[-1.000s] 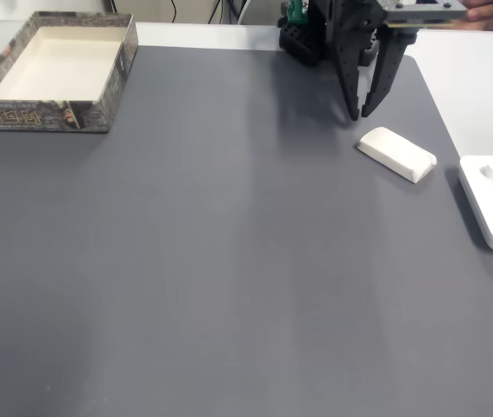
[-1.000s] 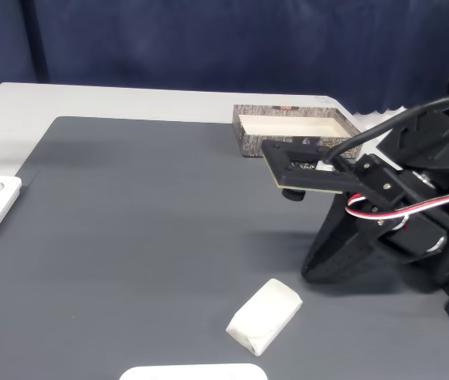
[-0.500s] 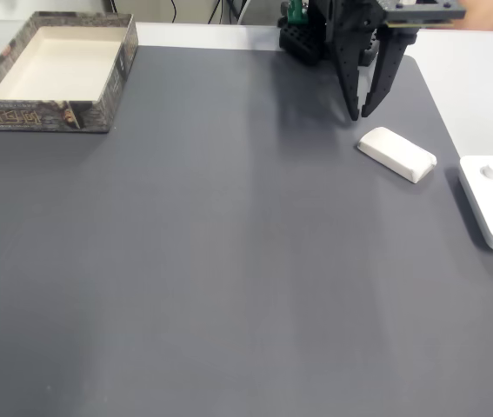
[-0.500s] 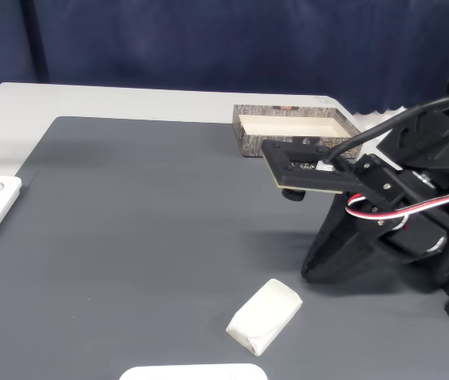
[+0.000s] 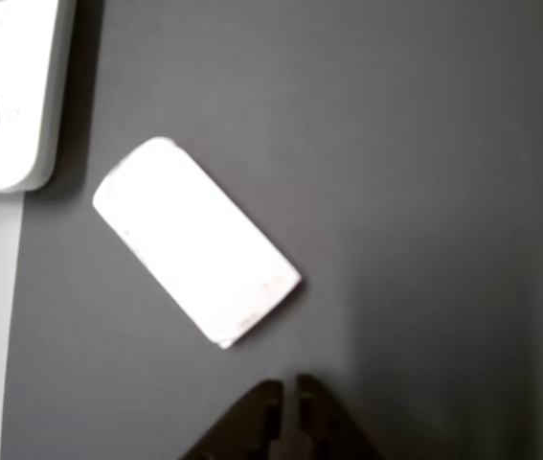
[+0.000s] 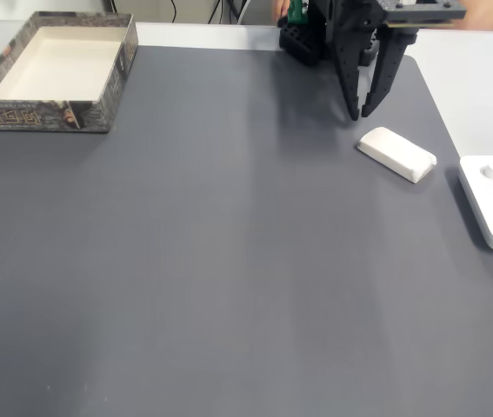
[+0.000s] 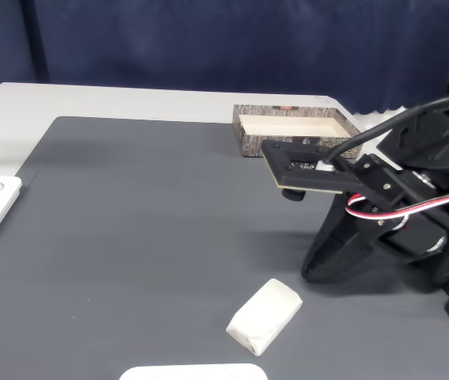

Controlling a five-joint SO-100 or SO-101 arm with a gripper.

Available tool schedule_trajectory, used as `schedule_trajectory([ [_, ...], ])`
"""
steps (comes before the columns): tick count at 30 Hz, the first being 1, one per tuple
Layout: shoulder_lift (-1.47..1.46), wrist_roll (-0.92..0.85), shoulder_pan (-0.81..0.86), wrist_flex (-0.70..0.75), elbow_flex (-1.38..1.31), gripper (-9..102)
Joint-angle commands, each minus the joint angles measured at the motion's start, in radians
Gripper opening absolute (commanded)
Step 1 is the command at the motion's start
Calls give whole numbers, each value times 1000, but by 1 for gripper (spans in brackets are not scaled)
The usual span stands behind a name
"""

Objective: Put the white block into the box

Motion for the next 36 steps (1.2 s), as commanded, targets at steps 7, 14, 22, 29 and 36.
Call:
schedule_trajectory([
  [7, 35, -5, -5, 2, 20, -1],
  [14, 35, -6, -8, 3, 20, -1],
  [22, -103, 54, 26, 14, -143, -2],
  [29, -325, 94, 32, 81, -322, -2],
  [36, -532, 109, 14, 81, -446, -2],
])
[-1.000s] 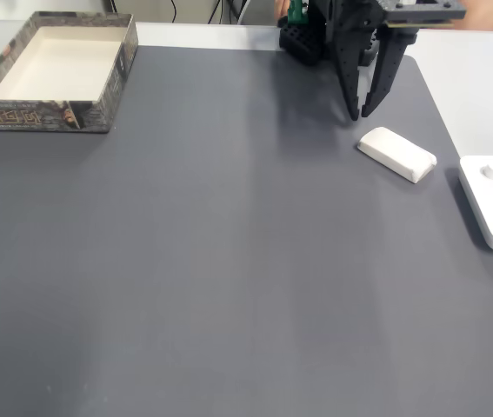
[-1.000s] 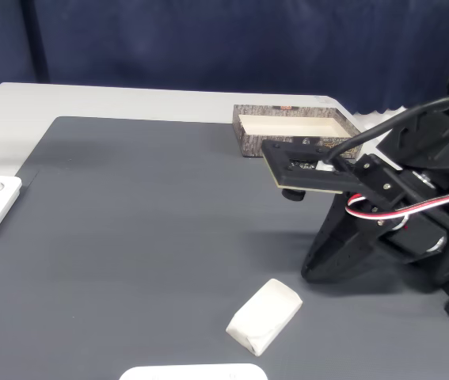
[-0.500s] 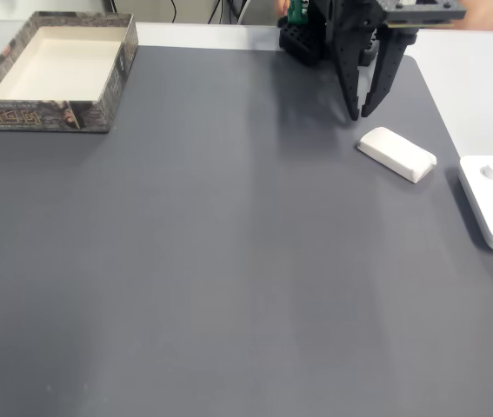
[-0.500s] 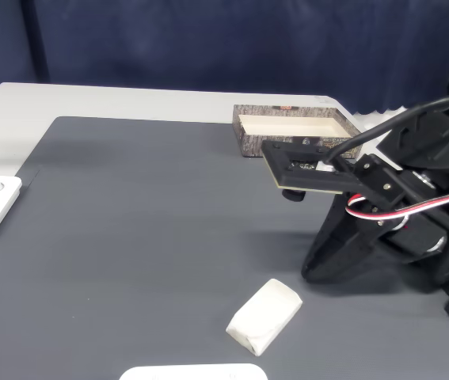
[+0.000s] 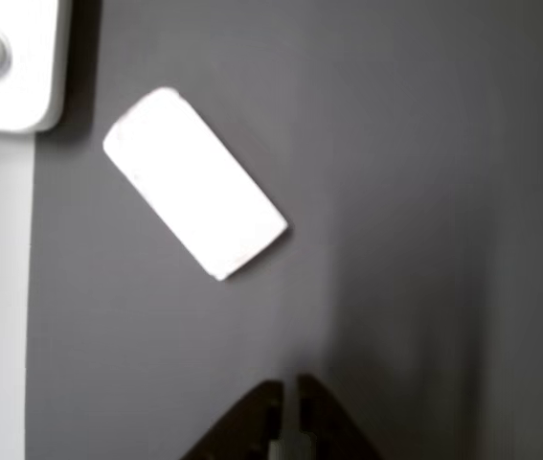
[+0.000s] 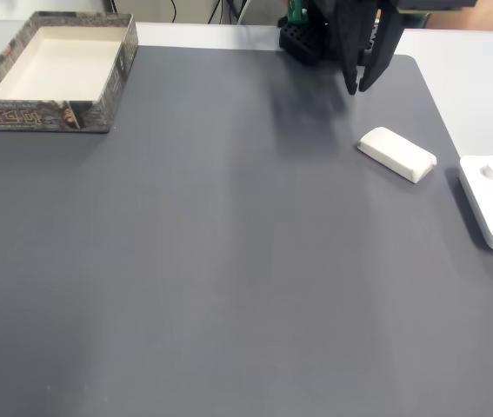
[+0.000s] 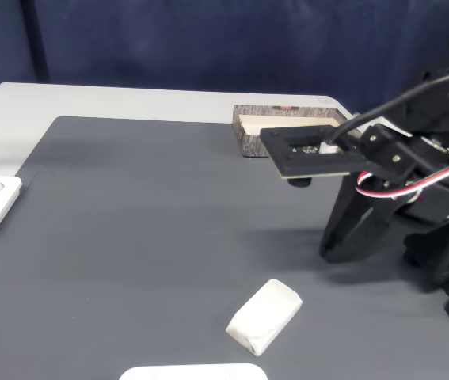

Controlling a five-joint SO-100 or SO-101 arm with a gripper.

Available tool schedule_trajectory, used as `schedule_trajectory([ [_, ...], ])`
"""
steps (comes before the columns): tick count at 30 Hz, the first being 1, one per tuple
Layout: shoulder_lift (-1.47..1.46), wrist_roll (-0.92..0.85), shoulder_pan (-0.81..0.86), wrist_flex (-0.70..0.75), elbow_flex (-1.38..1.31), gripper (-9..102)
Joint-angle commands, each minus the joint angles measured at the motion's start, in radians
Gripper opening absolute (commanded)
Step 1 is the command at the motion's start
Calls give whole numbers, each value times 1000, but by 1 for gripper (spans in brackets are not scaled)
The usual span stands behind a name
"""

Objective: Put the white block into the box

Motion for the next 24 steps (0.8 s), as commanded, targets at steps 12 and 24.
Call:
schedule_trajectory([
  [12, -499, 84, -103, 0, -333, -2],
  [24, -896, 87, -149, -173, -600, -2],
])
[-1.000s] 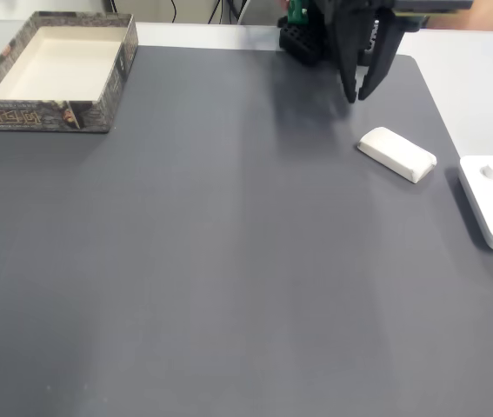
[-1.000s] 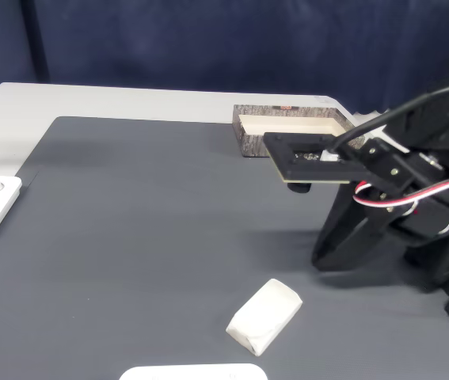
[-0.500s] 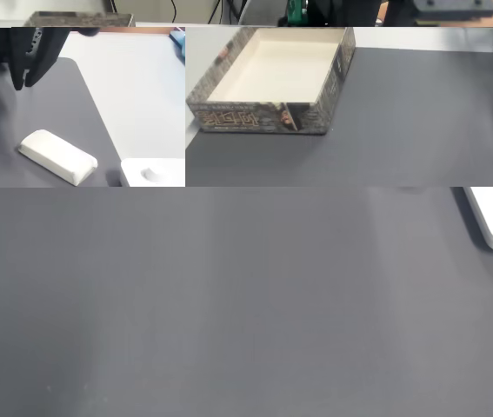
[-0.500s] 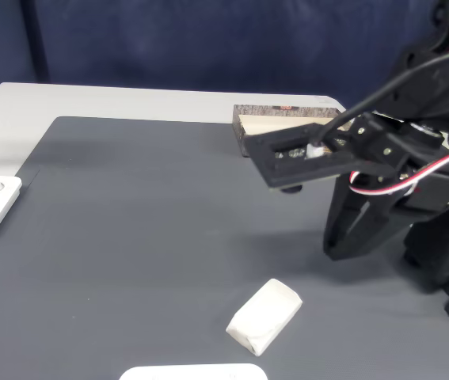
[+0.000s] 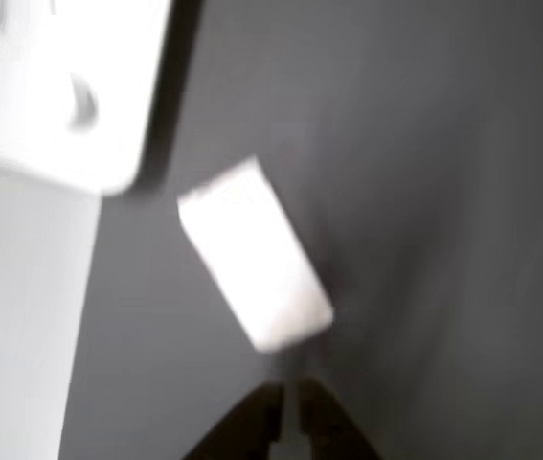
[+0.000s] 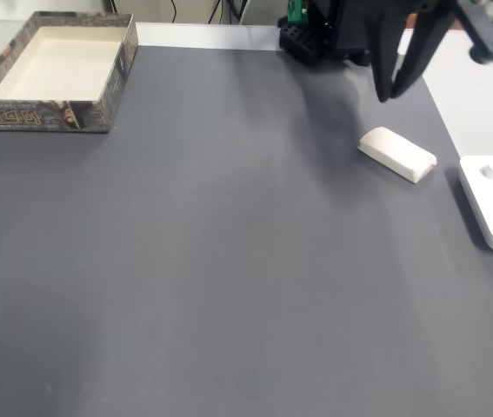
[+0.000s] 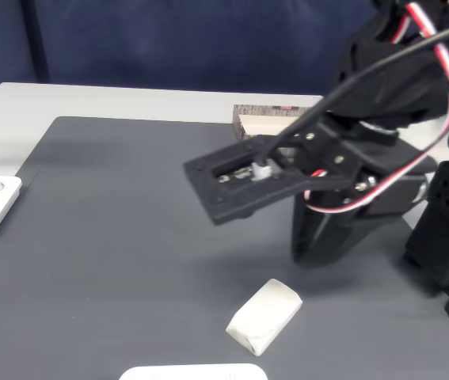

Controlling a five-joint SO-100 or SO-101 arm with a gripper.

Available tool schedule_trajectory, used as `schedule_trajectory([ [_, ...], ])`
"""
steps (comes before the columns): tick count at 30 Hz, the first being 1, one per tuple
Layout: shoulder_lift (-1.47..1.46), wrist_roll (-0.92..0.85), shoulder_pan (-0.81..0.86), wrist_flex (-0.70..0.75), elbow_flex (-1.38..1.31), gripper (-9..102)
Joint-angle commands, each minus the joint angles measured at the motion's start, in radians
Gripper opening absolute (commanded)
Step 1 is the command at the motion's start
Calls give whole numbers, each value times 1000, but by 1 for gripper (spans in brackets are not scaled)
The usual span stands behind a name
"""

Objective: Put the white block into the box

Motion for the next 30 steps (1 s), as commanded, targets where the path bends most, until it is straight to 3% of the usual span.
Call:
schedule_trajectory([
  [1, -127, 11, -15, -44, -137, -2],
  [17, -299, 67, -23, -9, -247, -2],
  [30, -290, 456, 17, 31, -255, -1],
])
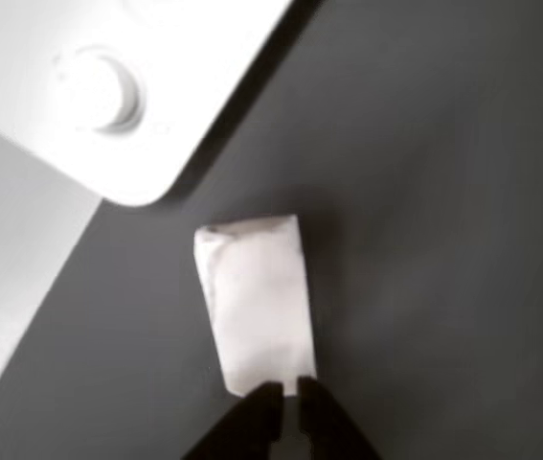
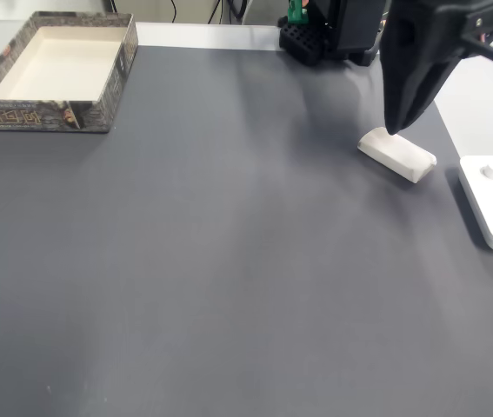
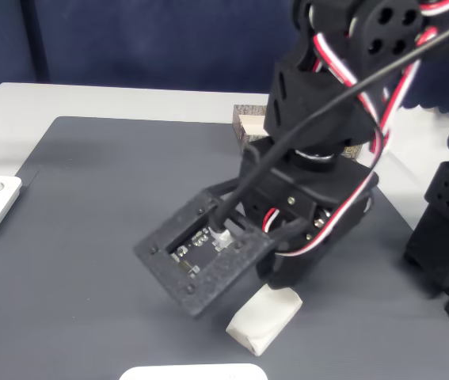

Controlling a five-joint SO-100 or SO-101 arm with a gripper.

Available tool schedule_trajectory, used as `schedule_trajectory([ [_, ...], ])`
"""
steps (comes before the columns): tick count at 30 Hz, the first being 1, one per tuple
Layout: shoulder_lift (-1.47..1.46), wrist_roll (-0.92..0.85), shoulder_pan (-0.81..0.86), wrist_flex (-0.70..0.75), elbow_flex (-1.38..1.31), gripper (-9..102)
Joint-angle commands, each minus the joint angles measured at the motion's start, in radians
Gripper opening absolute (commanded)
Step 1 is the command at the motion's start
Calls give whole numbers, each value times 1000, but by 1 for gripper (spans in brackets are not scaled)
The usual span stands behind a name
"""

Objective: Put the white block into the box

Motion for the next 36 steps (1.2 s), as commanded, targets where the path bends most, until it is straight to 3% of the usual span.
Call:
schedule_trajectory([
  [1, 15, 114, 18, 9, -55, -1],
  [12, 20, 181, 20, 9, -49, -2],
  [23, 18, 153, 34, 9, -54, 20],
  [36, -37, 235, 67, -17, -80, 30],
])
